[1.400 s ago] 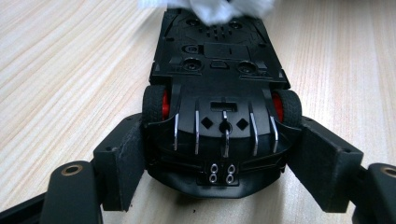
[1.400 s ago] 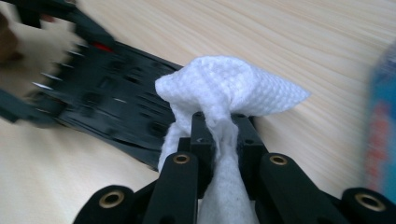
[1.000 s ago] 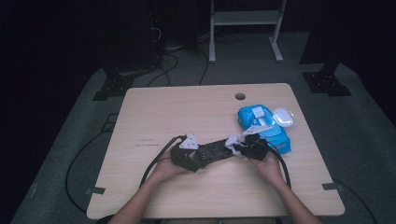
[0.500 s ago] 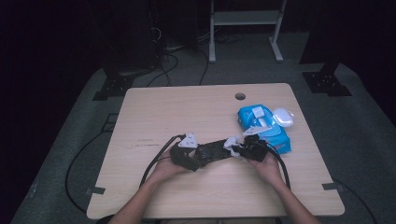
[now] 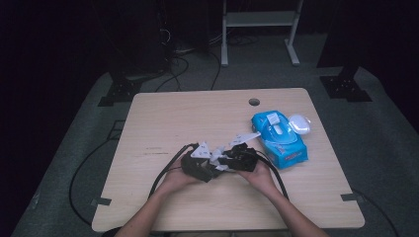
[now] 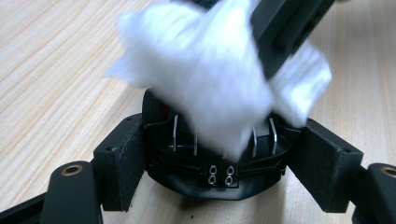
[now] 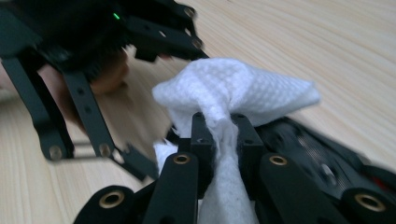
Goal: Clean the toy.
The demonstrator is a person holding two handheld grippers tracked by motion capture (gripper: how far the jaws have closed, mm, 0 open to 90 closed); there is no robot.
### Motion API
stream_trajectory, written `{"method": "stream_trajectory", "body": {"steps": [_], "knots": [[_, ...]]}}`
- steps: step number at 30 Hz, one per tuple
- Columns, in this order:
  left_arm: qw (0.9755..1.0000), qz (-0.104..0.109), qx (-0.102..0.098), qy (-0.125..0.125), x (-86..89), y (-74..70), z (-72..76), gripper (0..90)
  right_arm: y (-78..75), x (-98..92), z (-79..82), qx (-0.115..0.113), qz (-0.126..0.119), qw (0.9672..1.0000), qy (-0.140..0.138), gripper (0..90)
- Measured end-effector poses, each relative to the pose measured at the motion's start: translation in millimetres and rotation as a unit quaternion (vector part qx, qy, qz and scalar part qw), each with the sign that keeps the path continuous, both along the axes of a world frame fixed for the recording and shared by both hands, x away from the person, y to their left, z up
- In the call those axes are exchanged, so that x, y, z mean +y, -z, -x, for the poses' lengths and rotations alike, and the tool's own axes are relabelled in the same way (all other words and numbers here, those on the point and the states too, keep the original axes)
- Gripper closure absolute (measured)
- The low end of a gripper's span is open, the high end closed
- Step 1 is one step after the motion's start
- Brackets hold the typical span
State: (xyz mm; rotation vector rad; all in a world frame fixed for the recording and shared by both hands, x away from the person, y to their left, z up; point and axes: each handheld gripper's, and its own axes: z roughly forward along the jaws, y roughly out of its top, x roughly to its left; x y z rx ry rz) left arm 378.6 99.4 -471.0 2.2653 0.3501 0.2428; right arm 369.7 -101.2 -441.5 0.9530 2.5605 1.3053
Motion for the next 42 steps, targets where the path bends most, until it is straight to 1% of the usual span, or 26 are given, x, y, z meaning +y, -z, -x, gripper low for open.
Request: {"method": "stream_trajectory", "body": {"steps": [1, 3, 5, 6, 7, 9, 10, 12, 13, 15, 17, 18, 20, 23, 24, 26, 28, 30, 32, 33, 34, 36, 37, 39, 40, 42], "knots": [[1.0, 0.001, 0.001, 0.0, -0.1, 0.3, 0.2, 24.2, -0.9, 3.8, -2.0, -0.005, 0.006, 1.0, -0.001, 80.9], [1.0, 0.001, 0.0, 0.0, 0.3, 0.3, 0.0, 24.2, -1.5, 4.0, -6.9, -0.009, 0.015, 0.9998, 0.006, 81.0], [1.0, 0.001, 0.0, 0.001, 0.5, 0.1, -0.4, 24.3, -1.4, -1.5, -14.5, -0.011, 0.022, 0.9993, 0.028, 80.9], [1.0, 0.001, -0.001, 0.001, 0.3, 0.1, -0.4, 24.2, -1.5, -4.2, -17.4, -0.007, 0.022, 0.9989, 0.04, 81.0], [1.0, -0.001, -0.002, 0.002, 0.1, -0.2, -0.3, 24.3, -1.3, -5.5, -18.8, -0.006, 0.021, 0.9988, 0.043, 81.0], [1.0, -0.003, -0.004, 0.002, -1.1, 0.1, 0.4, 24.2, -1.6, -2.7, -17.1, -0.003, 0.016, 0.9991, 0.038, 81.0], [1.0, -0.002, -0.005, 0.001, -1.6, 0.3, 0.7, 24.2, -1.8, 0.5, -15.7, -0.001, 0.01, 0.9995, 0.03, 81.0], [0.9999, -0.008, -0.008, 0.002, -2.6, 0.5, 1.2, 24.2, -1.3, 8.3, -14.5, -0.002, 0.003, 0.9999, 0.015, 81.0], [0.9999, -0.01, -0.01, 0.003, -2.6, 0.5, 1.5, 24.3, -1.4, 11.6, -14.4, -0.004, 0.005, 0.9999, 0.014, 81.0], [1.0, -0.006, -0.006, 0.001, -1.7, 0.3, 1.2, 24.2, -1.9, 13.2, -16.3, -0.006, 0.008, 0.9998, 0.015, 80.9], [0.9999, -0.007, -0.009, 0.003, -0.6, 0.2, 0.5, 24.2, -2.5, 6.7, -20.4, -0.016, 0.025, 0.9991, 0.03, 80.9], [0.9999, -0.006, -0.009, 0.003, -0.6, 0.5, 0.8, 24.2, -2.6, 3.0, -21.8, -0.016, 0.024, 0.999, 0.035, 80.9], [1.0, -0.004, -0.008, 0.002, -0.4, 0.4, 0.7, 24.2, -1.8, -7.6, -25.6, -0.026, 0.049, 0.9968, 0.057, 80.9], [1.0, -0.005, -0.005, 0.003, 0.5, -0.2, -0.2, 24.2, 1.8, -26.2, -31.5, -0.022, 0.054, 0.995, 0.082, 80.9], [1.0, -0.005, -0.005, 0.003, 0.5, -0.1, -0.4, 24.2, 3.3, -33.1, -32.7, -0.015, 0.046, 0.9944, 0.094, 80.9], [0.9999, -0.007, -0.008, 0.004, 0.1, 0.2, 0.0, 24.2, 5.2, -39.8, -31.9, -0.006, 0.035, 0.9943, 0.101, 81.0], [0.9999, -0.007, -0.011, 0.003, -0.6, 0.6, 0.3, 24.2, 6.7, -41.0, -27.8, 0.0, 0.017, 0.9953, 0.095, 81.0], [0.9999, -0.008, -0.01, 0.003, -0.8, 0.6, 0.4, 24.2, 7.6, -36.2, -21.9, -0.002, 0.008, 0.9969, 0.078, 81.0], [0.9999, -0.008, -0.01, 0.003, -0.9, 0.6, 0.6, 24.2, 7.4, -32.9, -19.5, -0.005, 0.009, 0.9974, 0.072, 80.9], [0.9999, -0.008, -0.01, 0.003, -0.7, 0.6, 0.4, 24.2, 6.8, -31.7, -18.7, -0.013, 0.016, 0.9972, 0.071, 80.9], [0.9999, -0.006, -0.01, 0.003, -0.6, 0.6, 0.3, 24.2, 6.7, -32.5, -19.1, -0.014, 0.019, 0.9971, 0.073, 80.9], [0.9999, -0.006, -0.009, 0.004, -0.1, 0.5, -0.1, 24.2, 6.8, -37.6, -21.3, -0.015, 0.028, 0.9961, 0.082, 80.9], [1.0, -0.005, -0.008, 0.003, -0.1, 0.5, -0.1, 24.2, 7.5, -43.3, -23.4, -0.017, 0.033, 0.995, 0.093, 80.9], [1.0, -0.003, -0.006, 0.004, 0.4, 0.6, -0.6, 24.2, 8.8, -53.2, -27.4, -0.008, 0.029, 0.9936, 0.109, 80.9], [1.0, -0.003, -0.007, 0.004, 0.1, 0.7, -0.4, 24.2, 9.3, -58.7, -29.6, -0.003, 0.031, 0.9919, 0.123, 80.9], [0.9999, -0.006, -0.01, 0.005, 0.0, 0.7, -0.4, 24.2, 10.3, -62.7, -31.7, 0.012, 0.018, 0.9913, 0.13, 80.9]]}}
